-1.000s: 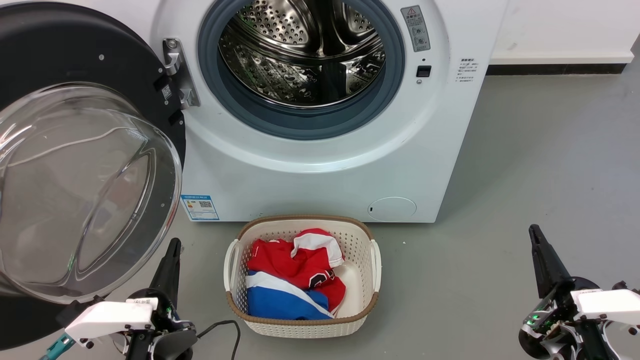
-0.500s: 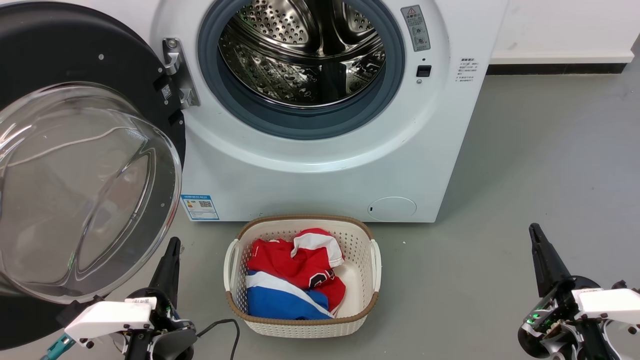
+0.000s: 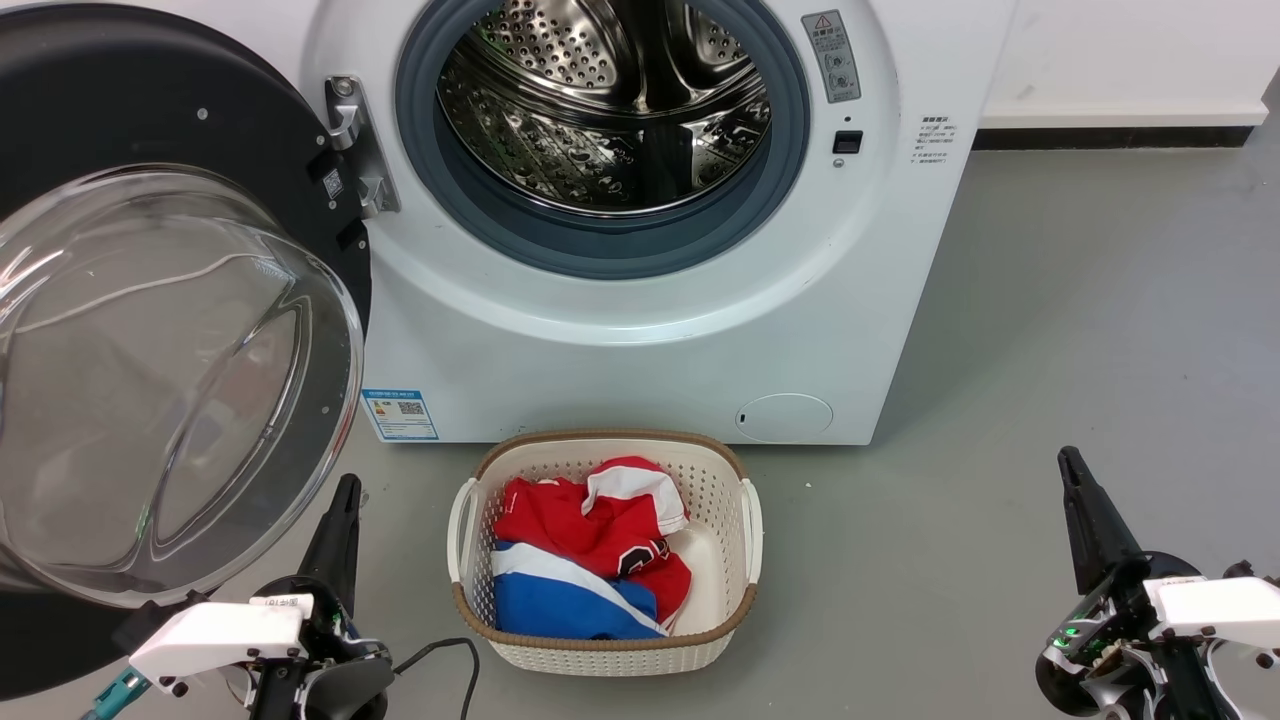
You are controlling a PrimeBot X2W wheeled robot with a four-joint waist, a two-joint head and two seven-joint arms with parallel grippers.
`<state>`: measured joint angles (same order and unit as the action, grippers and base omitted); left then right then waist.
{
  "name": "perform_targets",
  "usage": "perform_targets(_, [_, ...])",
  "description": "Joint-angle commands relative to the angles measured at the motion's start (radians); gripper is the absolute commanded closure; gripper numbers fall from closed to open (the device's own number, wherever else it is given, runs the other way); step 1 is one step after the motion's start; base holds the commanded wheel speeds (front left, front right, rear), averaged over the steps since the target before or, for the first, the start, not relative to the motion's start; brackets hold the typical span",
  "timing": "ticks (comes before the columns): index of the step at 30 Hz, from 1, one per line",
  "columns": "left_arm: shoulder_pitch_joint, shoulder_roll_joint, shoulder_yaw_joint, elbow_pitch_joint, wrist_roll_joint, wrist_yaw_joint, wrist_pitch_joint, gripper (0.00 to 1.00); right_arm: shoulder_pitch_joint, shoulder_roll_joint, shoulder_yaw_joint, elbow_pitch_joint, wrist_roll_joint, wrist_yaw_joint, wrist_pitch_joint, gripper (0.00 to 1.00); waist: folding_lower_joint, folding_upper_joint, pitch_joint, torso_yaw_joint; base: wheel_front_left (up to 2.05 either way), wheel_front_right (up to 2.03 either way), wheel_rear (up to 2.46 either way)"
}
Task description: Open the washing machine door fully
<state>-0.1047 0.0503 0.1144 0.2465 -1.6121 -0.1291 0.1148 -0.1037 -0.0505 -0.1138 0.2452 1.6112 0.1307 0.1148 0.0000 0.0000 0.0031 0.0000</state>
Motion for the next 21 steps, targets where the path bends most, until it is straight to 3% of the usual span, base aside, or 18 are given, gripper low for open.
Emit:
perform_targets(1, [-0.007, -0.002, 0.003, -0.003, -0.001, -0.004, 0.003, 1.0, -0.01, 0.001, -0.001, 0.001, 0.004, 0.0, 0.0, 1.0, 0.0, 0.0, 0.0, 0.0, 0.0, 0.0, 0.0])
perform_targets(21, [-0.007, -0.002, 0.003, -0.004, -0.001, -0.004, 0.003, 1.0, -0.01, 0.001, -0.001, 0.001, 0.004, 0.0, 0.0, 1.0, 0.0, 0.0, 0.0, 0.0, 0.0, 0.0, 0.0])
